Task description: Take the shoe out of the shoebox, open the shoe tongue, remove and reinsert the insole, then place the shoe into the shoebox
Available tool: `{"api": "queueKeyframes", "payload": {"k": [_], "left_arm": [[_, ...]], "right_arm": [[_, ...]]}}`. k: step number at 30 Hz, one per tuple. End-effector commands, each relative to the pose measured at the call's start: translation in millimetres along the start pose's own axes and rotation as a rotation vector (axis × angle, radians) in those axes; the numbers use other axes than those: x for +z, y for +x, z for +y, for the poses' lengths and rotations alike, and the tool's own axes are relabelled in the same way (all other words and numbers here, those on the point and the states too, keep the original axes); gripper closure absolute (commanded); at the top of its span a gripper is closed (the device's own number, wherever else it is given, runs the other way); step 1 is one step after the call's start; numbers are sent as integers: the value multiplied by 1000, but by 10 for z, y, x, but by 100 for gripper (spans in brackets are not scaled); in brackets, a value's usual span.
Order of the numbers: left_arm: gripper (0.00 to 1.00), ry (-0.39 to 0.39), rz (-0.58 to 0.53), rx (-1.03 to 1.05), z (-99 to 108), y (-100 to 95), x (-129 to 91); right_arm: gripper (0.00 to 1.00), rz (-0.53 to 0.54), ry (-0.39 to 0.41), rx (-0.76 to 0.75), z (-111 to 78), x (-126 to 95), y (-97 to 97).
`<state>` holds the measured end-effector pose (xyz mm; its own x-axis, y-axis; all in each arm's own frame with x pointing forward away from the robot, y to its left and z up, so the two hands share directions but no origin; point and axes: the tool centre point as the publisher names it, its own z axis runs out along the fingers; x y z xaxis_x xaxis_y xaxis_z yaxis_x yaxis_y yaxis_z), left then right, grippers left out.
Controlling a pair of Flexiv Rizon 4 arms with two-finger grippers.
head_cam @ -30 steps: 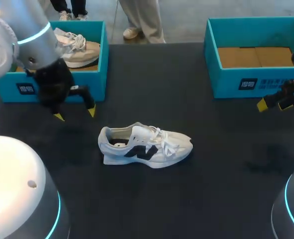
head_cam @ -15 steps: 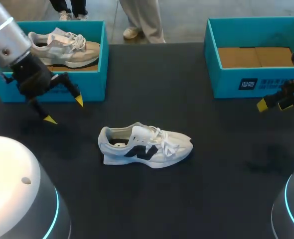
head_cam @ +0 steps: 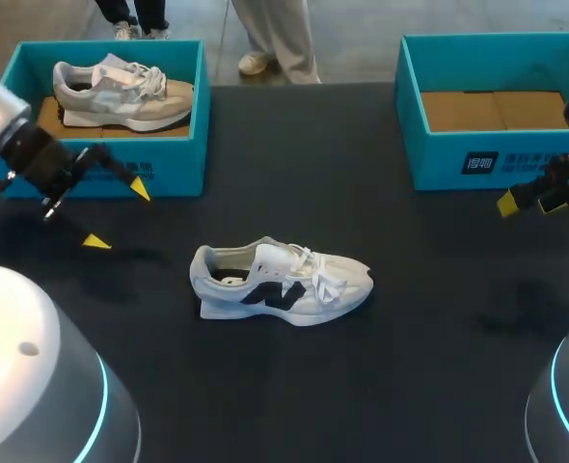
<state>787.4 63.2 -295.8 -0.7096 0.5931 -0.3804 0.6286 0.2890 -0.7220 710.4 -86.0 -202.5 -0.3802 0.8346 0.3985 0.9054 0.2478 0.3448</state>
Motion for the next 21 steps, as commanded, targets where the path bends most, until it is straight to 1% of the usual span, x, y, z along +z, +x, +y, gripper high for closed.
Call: {"api": "queueKeyframes", "payload": {"k": [1, 6, 8, 11, 21], "left_arm": [[0, 179, -82, -118, 105, 56, 21], [0, 171, -92, -136, 103, 113, 47], [0, 158, -125, -162, 95, 135, 58], [0, 161, -172, -190, 94, 169, 53], [0, 141, -255, -307, 159, 317, 109]], "right_arm": [[0, -1, 1, 1, 2, 10, 0], [0, -1, 1, 1, 2, 10, 0], [0, -1, 1, 1, 2, 10, 0], [0, -1, 1, 1, 2, 10, 0], [0, -1, 1, 1, 2, 10, 0]]}}
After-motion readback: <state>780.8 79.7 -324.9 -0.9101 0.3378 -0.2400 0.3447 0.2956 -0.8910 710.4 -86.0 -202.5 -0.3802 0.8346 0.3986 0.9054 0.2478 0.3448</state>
